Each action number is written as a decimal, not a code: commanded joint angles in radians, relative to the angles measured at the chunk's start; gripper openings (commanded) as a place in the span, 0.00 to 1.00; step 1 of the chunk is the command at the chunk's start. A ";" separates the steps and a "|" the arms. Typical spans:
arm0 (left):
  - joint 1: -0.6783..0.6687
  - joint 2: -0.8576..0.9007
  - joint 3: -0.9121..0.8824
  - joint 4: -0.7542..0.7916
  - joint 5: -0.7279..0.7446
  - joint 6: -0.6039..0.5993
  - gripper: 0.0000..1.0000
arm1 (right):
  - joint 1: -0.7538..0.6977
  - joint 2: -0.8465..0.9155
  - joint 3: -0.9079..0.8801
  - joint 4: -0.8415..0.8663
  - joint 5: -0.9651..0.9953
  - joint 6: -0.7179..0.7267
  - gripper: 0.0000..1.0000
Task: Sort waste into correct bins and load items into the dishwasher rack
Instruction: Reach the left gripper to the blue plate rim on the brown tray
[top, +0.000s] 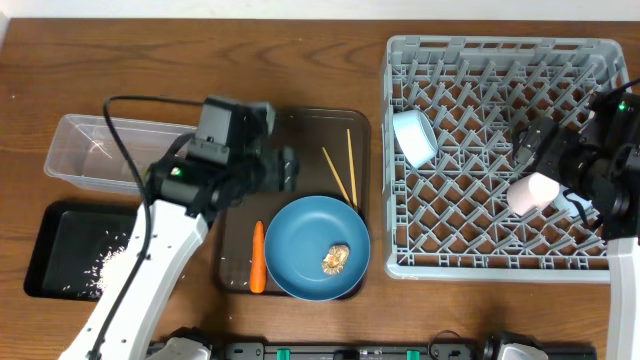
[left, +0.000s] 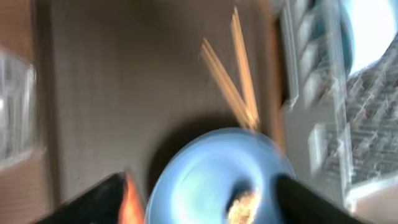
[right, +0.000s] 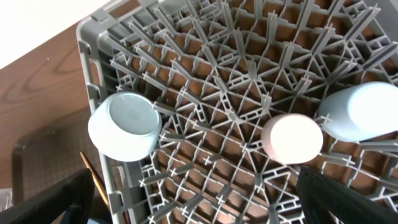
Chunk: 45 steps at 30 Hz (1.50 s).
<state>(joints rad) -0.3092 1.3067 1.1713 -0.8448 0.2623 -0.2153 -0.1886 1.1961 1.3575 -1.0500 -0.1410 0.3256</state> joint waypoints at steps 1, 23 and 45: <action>-0.024 0.021 -0.015 -0.081 -0.048 0.085 0.57 | -0.014 0.001 0.003 0.002 0.001 -0.011 0.97; -0.159 0.338 -0.267 0.205 -0.235 0.142 0.06 | -0.014 0.001 0.003 0.002 -0.005 -0.004 0.97; -0.164 0.188 -0.058 0.041 -0.192 0.102 0.16 | -0.014 0.001 0.003 -0.002 -0.006 -0.005 0.97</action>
<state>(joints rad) -0.4500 1.5803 1.0702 -0.7517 -0.0395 -0.1070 -0.1886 1.1961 1.3575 -1.0512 -0.1417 0.3256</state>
